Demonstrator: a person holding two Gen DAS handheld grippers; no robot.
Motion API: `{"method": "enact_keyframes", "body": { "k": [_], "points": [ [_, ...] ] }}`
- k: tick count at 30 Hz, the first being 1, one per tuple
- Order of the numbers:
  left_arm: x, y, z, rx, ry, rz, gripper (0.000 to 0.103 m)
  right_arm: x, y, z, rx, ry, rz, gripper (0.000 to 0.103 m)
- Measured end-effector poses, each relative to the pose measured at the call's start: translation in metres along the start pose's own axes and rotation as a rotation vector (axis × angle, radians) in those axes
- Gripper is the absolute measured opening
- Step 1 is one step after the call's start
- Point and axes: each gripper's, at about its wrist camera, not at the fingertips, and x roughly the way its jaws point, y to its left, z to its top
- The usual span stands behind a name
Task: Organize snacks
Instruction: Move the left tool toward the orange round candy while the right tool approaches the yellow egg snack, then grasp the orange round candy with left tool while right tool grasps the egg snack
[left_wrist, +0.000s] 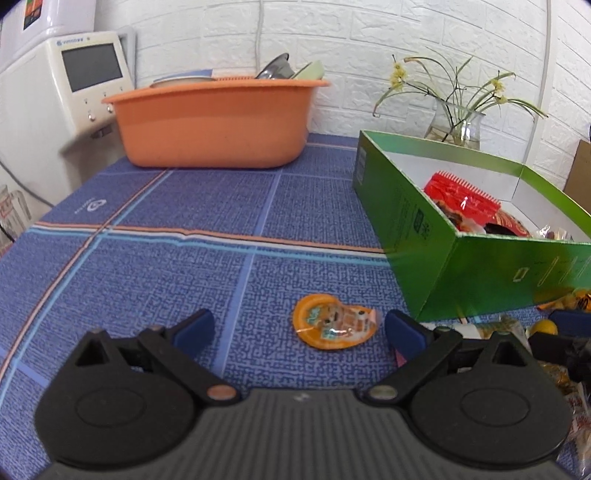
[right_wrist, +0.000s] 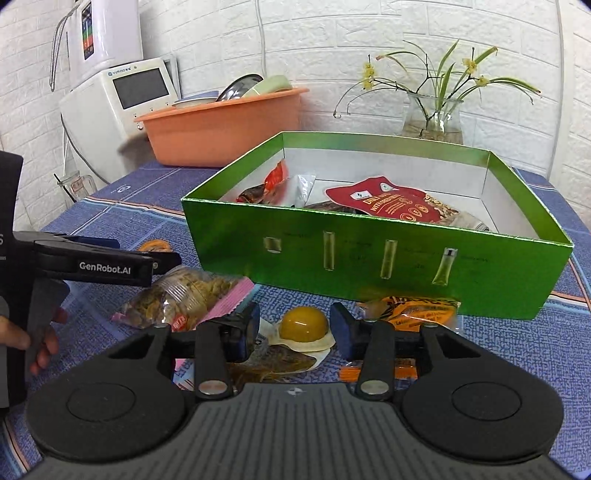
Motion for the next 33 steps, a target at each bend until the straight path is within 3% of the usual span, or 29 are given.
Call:
{"method": "enact_keyframes", "body": {
  "k": [7,9,11,14,21,25,33],
  "points": [
    [0.001,-0.002,0.002,0.008,0.002,-0.016,0.094,0.005,0.0,-0.002,0.009,0.019,-0.028,0.073],
    [0.0,-0.005,0.002,0.024,-0.007,-0.021,0.079,0.005,0.0,-0.002,0.015,0.014,-0.029,0.073],
    [-0.001,-0.009,0.001,0.047,-0.014,-0.017,0.07,0.005,-0.001,-0.003,0.023,0.006,-0.028,0.073],
    [-0.005,-0.007,0.002,0.016,-0.019,-0.055,0.027,0.005,-0.001,-0.003,0.02,0.0,-0.031,0.071],
    [-0.012,-0.007,0.0,-0.019,-0.009,-0.114,0.027,0.003,-0.003,-0.005,0.042,-0.02,-0.032,0.066],
    [-0.015,-0.009,0.0,-0.015,-0.003,-0.093,0.027,0.0,-0.003,-0.005,0.058,-0.035,-0.023,0.061],
    [-0.027,-0.013,0.001,0.016,-0.019,-0.086,0.027,-0.003,0.003,-0.005,0.043,-0.036,-0.03,0.06]
  ]
}}
